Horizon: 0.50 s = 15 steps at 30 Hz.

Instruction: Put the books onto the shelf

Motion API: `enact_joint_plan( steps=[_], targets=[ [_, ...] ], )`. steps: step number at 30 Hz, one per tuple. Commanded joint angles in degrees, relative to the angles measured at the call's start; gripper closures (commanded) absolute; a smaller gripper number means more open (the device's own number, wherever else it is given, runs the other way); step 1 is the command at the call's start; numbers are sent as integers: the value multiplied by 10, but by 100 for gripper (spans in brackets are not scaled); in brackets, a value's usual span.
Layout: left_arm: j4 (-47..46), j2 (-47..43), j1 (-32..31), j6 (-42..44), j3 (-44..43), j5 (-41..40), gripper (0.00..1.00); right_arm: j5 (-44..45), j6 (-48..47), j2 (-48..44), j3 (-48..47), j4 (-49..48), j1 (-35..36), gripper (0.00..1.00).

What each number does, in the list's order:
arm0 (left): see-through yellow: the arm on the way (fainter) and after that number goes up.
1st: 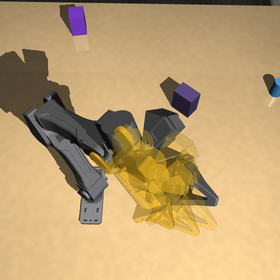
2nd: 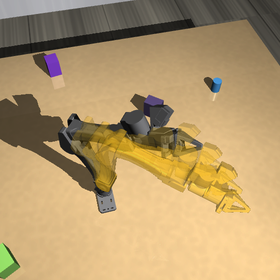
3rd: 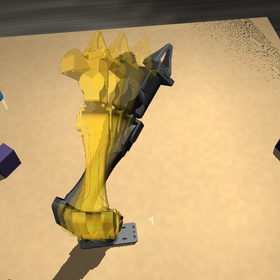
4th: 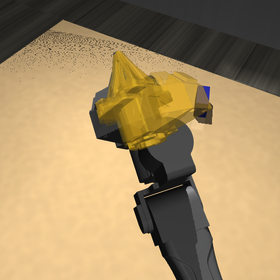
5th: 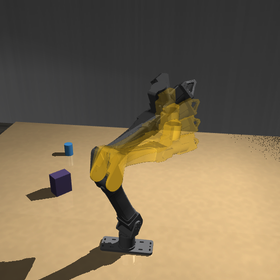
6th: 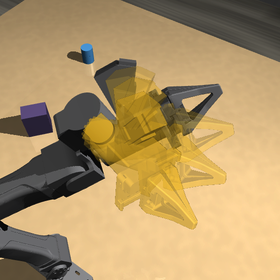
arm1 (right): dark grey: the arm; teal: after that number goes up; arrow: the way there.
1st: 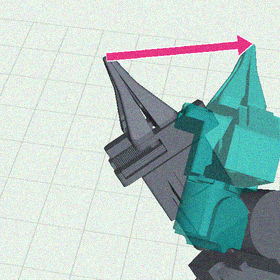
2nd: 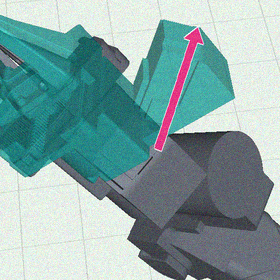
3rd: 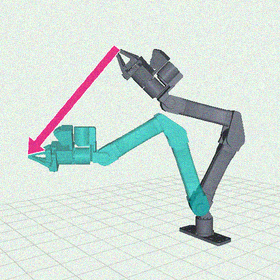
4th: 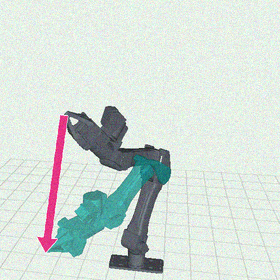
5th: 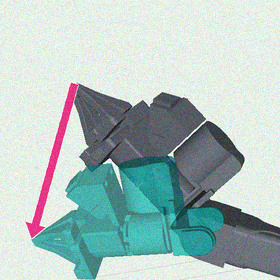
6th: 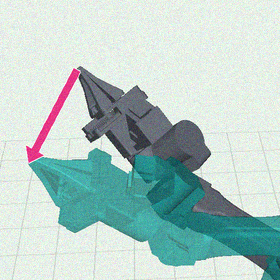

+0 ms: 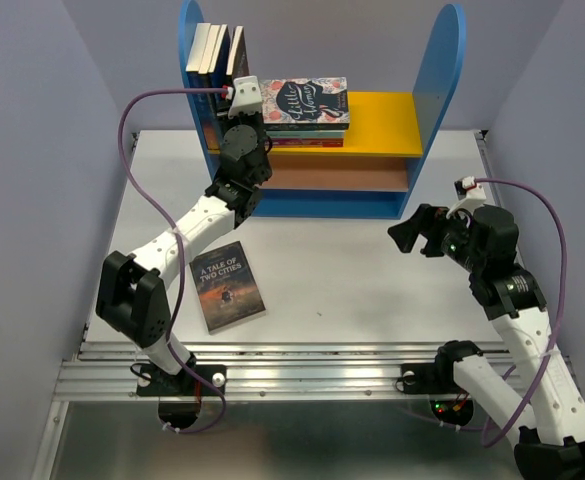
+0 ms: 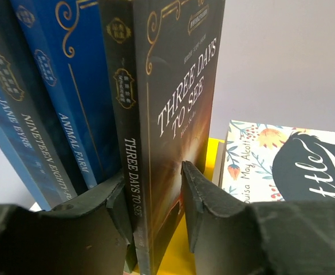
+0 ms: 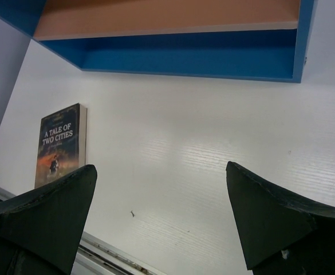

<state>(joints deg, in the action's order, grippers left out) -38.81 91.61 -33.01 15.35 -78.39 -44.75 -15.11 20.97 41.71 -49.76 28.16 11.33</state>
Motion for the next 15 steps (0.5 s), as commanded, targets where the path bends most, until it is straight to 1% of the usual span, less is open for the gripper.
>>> enact_joint_plan(
  steps=[1, 7, 11, 12, 15],
  targets=[
    [-5, -35, 7, -19, -10, -8, 53, -18, 0, -1, -2, -10, 2, 0],
    [22, -48, 4, -44, -16, -2, 53, -21, 2, -3, -1, -10, 2, 0],
    [37, -58, 0, -59, -19, 11, 45, -28, 0, 1, -1, -11, 2, 0],
    [39, -60, -2, -60, -21, 11, 41, -30, 0, 1, 0, -12, 2, 0],
    [49, -65, -8, -59, -26, 11, 41, -32, 1, -1, 4, -14, 2, 0]
  ],
)
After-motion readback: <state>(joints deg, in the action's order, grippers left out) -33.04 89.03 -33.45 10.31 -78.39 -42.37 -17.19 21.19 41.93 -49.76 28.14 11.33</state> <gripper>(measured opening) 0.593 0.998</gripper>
